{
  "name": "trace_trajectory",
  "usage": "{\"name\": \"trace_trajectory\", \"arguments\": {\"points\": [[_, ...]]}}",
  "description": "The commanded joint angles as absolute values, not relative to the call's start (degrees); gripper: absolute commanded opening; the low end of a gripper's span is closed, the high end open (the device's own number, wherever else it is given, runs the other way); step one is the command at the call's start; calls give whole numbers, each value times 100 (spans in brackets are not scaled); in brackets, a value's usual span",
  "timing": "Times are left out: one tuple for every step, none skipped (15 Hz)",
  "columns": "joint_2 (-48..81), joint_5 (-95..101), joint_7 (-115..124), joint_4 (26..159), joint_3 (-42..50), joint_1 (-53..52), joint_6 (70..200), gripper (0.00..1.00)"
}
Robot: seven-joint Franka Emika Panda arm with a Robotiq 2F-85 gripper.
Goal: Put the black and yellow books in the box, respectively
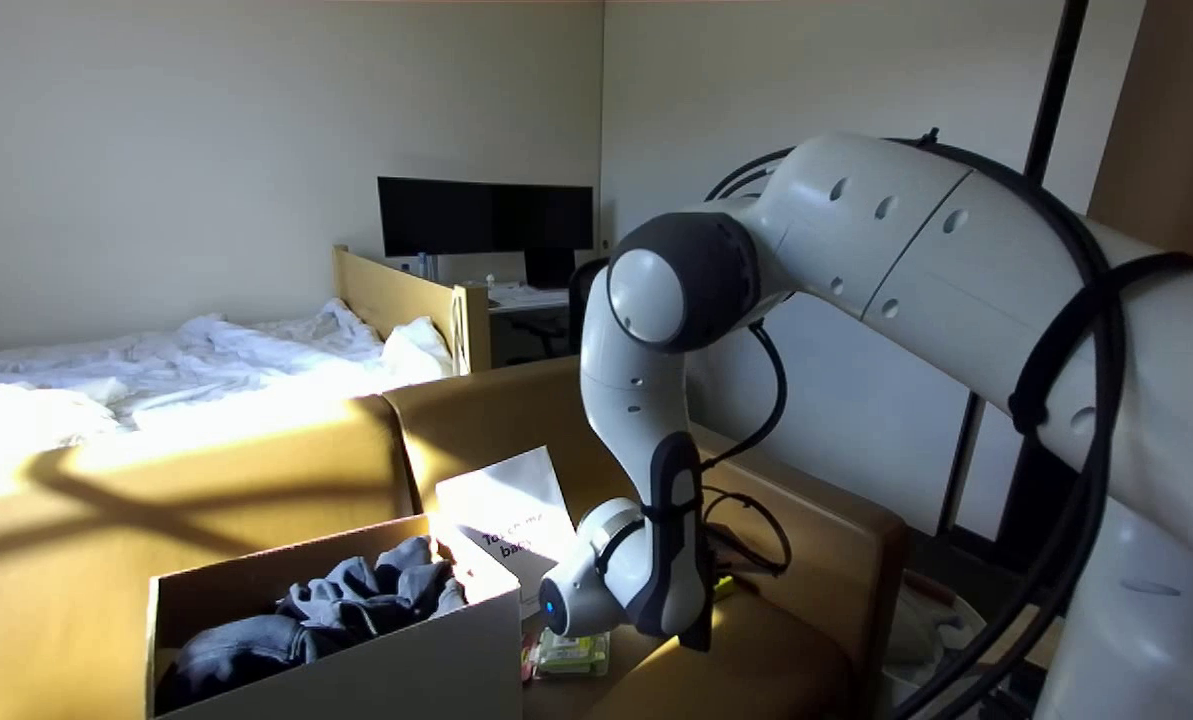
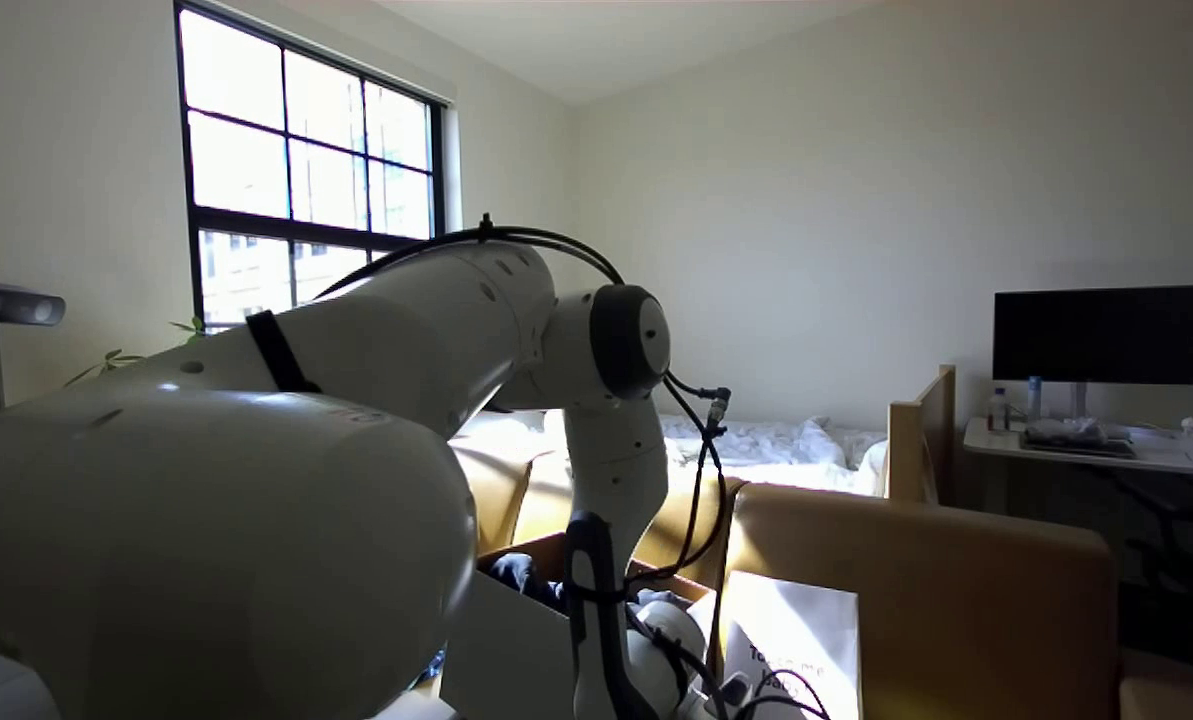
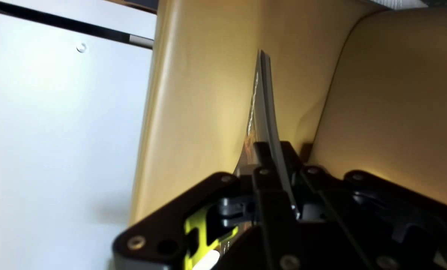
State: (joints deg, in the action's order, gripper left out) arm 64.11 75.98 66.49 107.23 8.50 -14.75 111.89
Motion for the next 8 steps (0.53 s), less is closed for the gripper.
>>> {"name": "trace_trajectory", "arguments": {"points": [[5003,7179,6811,11759,371,-1090,10755,5],[4744,7029,6670,11864,277,-1080,10602,5],[4485,6844,6593,11951,166,-1075,10421,5],[4254,6698,6502,12009,51,-1121,10175,5],[4010,6544,6465,12066,-64,-1163,9946,5],[3849,6390,6426,12035,-191,-1291,9592,5],[3714,6277,6326,11988,-318,-1433,9190,5],[3676,6184,6248,11849,-447,-1652,8624,4]]}}
